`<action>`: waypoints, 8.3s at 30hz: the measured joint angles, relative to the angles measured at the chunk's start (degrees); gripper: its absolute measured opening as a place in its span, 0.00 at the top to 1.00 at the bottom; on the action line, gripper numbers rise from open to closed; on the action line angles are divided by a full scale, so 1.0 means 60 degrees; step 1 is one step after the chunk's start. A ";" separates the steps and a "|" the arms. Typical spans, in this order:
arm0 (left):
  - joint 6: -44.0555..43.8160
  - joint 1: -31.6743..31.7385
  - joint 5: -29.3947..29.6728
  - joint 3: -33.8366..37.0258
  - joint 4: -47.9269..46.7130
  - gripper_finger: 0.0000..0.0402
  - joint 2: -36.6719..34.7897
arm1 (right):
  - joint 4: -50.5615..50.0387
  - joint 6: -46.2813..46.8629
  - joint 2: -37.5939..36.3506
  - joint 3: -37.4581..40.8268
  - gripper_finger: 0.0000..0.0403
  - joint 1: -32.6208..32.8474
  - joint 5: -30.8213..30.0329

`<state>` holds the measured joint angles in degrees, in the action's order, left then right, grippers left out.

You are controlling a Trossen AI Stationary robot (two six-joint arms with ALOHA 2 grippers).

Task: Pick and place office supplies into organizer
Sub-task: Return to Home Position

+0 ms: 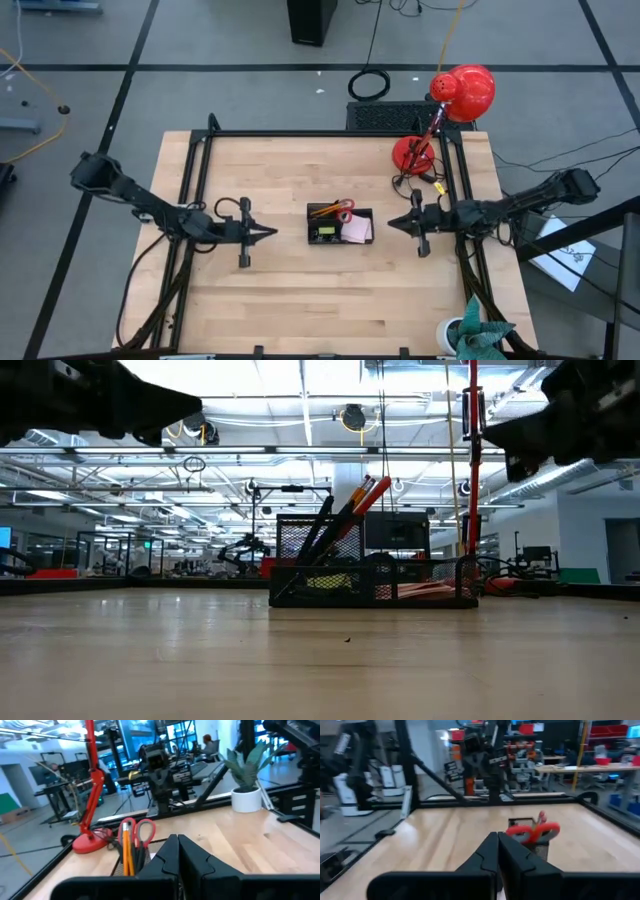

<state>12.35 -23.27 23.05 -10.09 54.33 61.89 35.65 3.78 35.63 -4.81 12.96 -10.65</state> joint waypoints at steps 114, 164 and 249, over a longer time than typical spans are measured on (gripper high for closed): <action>-0.0862 -0.0687 0.1425 0.1578 -0.1803 0.89 -0.3078 | -0.3699 0.0005 -0.5183 0.0319 1.00 0.0043 0.1030; -0.0860 -0.0690 0.1427 0.1578 -0.1803 0.88 -0.3078 | -0.3703 0.0002 -0.5179 0.0319 1.00 0.0046 0.1034; -0.0861 -0.0691 0.1424 0.1578 -0.1803 0.88 -0.3075 | -0.3703 0.0005 -0.5179 0.0319 1.00 0.0046 0.1038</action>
<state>7.19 -27.42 31.60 -0.62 43.51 43.44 13.43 3.81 4.56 -2.90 13.23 -4.43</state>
